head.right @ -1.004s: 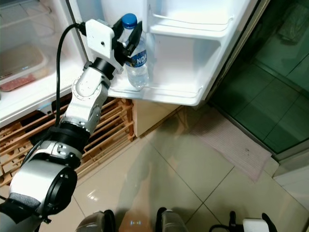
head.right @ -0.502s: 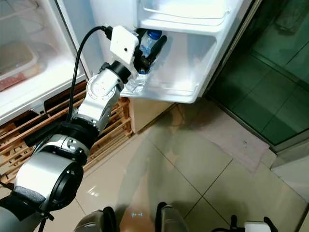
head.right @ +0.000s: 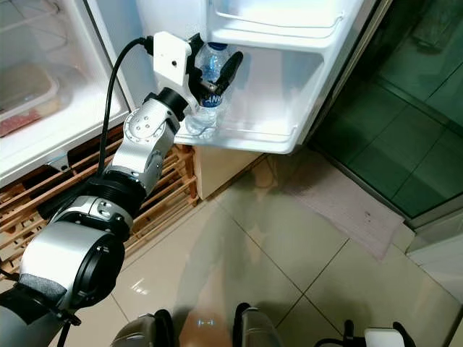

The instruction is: Restocking fridge

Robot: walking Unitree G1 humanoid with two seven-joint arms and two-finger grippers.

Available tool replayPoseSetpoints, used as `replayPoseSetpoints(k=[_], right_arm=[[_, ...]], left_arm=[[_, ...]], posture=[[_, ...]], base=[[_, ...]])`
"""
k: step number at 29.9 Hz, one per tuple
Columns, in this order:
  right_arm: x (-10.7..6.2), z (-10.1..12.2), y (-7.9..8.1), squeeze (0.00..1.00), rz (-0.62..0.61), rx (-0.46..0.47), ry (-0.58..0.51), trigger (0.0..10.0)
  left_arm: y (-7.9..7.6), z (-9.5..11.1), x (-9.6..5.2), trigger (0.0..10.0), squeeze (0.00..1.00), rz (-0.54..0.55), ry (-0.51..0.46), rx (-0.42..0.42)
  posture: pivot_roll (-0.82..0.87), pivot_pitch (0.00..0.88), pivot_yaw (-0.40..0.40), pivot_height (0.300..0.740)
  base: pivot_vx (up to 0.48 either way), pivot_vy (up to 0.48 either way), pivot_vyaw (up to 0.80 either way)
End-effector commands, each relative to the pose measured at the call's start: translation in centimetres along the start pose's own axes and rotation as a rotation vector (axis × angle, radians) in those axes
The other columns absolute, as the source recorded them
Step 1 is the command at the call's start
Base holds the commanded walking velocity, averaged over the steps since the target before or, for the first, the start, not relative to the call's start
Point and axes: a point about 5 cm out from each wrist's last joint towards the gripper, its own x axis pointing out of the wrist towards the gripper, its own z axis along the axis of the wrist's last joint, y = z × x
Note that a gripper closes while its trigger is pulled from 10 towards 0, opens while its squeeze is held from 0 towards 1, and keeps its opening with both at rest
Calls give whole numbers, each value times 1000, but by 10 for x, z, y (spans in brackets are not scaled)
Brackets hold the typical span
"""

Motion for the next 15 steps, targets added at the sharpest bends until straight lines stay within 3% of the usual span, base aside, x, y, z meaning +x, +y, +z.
replayPoseSetpoints(k=[1,8,14,15], right_arm=[[-3,-5,-7,0,-17,-11,30,10000],[-2,-5,-9,0,-14,-13,38,10000],[1,-4,-10,0,-11,-15,35,10000],[2,-3,-11,0,-11,-16,34,10000]], left_arm=[[1,-29,-14,10000,1000,19,133,-56],[6,-38,-21,10000,1000,40,191,-105],[12,-37,-24,10000,1000,64,186,-129],[15,-34,-24,10000,380,73,171,-114]], posture=[[-236,219,-47,740],[-233,222,-52,740],[-232,220,-57,740],[-229,217,-60,740]], base=[[0,0,0],[0,0,0],[0,0,0],[0,0,0]])
